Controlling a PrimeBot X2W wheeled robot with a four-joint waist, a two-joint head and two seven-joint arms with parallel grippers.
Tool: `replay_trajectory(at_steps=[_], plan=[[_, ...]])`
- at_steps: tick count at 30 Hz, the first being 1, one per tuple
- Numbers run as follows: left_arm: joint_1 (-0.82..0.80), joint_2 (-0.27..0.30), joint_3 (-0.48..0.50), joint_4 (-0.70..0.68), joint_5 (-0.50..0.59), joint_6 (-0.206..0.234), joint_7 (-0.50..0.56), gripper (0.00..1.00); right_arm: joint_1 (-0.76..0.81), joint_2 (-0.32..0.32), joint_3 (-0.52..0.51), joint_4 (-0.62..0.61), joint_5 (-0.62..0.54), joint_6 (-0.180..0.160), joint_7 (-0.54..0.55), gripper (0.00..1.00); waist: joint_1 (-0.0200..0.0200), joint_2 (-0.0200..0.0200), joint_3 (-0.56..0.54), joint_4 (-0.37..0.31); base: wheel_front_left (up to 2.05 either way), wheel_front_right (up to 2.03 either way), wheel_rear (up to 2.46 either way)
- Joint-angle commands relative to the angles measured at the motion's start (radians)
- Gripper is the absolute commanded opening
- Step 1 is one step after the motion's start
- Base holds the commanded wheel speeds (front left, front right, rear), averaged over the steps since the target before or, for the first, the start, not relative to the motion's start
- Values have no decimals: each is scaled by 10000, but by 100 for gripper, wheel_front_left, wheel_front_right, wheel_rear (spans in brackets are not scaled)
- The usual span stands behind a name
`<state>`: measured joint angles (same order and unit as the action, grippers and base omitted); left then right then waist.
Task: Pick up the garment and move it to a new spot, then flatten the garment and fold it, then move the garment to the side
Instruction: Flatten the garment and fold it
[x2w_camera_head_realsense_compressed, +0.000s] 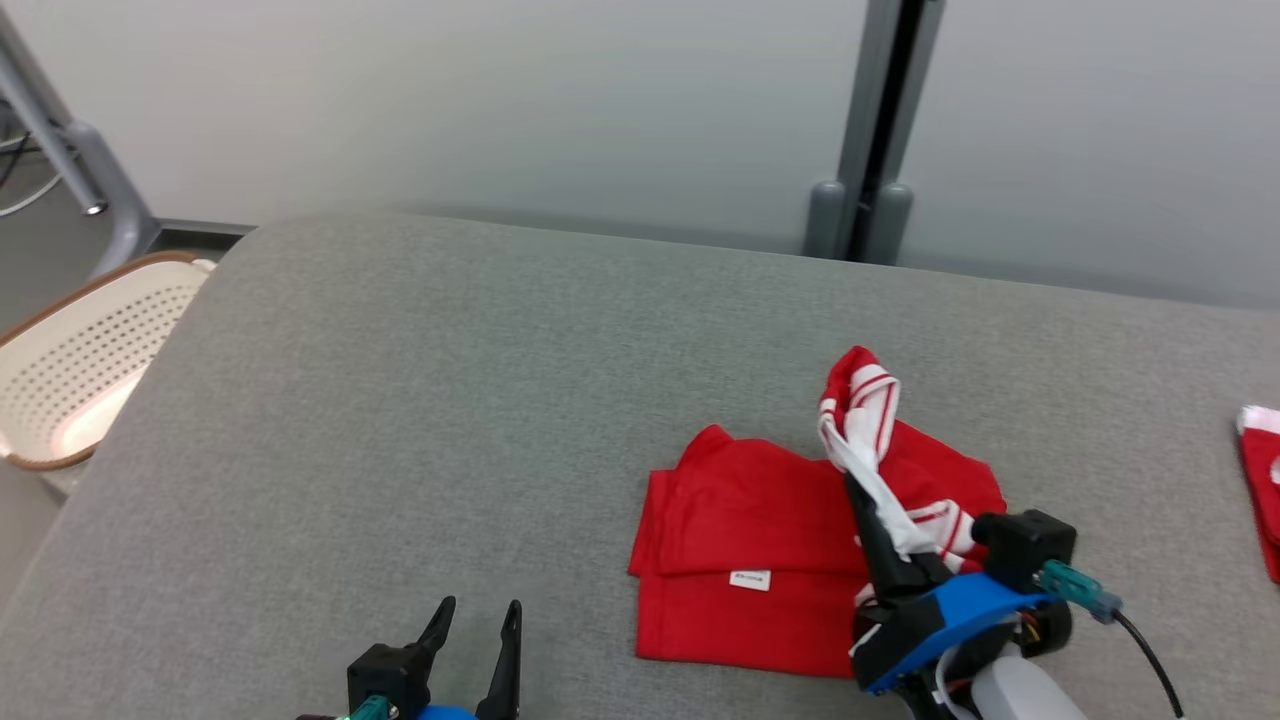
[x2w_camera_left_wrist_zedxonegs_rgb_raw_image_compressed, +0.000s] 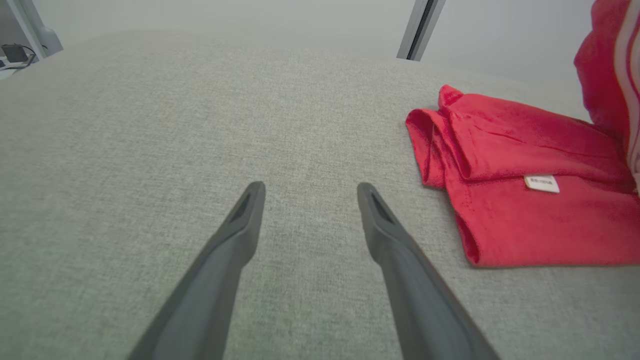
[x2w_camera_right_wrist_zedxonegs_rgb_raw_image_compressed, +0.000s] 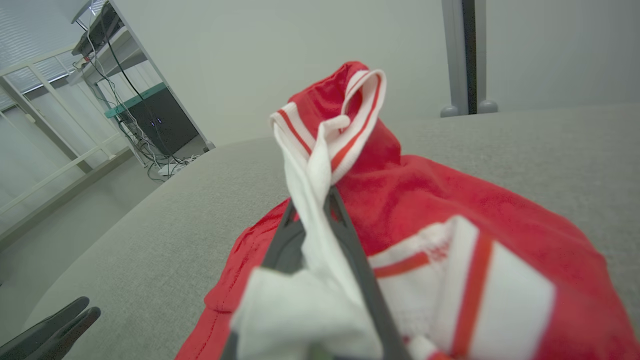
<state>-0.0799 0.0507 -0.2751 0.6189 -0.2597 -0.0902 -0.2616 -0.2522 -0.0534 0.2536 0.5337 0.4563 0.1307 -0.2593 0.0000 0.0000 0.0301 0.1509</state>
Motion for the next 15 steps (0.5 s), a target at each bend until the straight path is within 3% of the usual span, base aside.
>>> replay_trajectory(at_steps=[1,7,8,9,10,15], plan=[[81,4,-42,29,49,-32,-44,100,-258,16,233,100,157,0,-17,0,0,0,112,238,0,0,0],[3,4,-137,63,-63,-42,-44,100,-910,14,1477,877,1065,0,-41,0,0,0,231,783,0,0,0],[-20,4,-145,61,-102,-28,-44,100,-1012,14,1634,1017,1218,0,-44,8,0,0,244,825,0,0,0],[-30,4,-153,63,-121,-6,-44,100,-1133,13,1802,1092,1341,0,-50,85,0,0,250,848,0,0,0],[-33,2,-160,63,-123,15,-44,100,-1253,17,1912,1123,1444,0,-56,100,0,0,255,854,0,0,0],[7,2,25,11,-144,122,-44,100,-1413,-11,1494,827,998,0,-60,100,0,0,197,532,0,0,0]])
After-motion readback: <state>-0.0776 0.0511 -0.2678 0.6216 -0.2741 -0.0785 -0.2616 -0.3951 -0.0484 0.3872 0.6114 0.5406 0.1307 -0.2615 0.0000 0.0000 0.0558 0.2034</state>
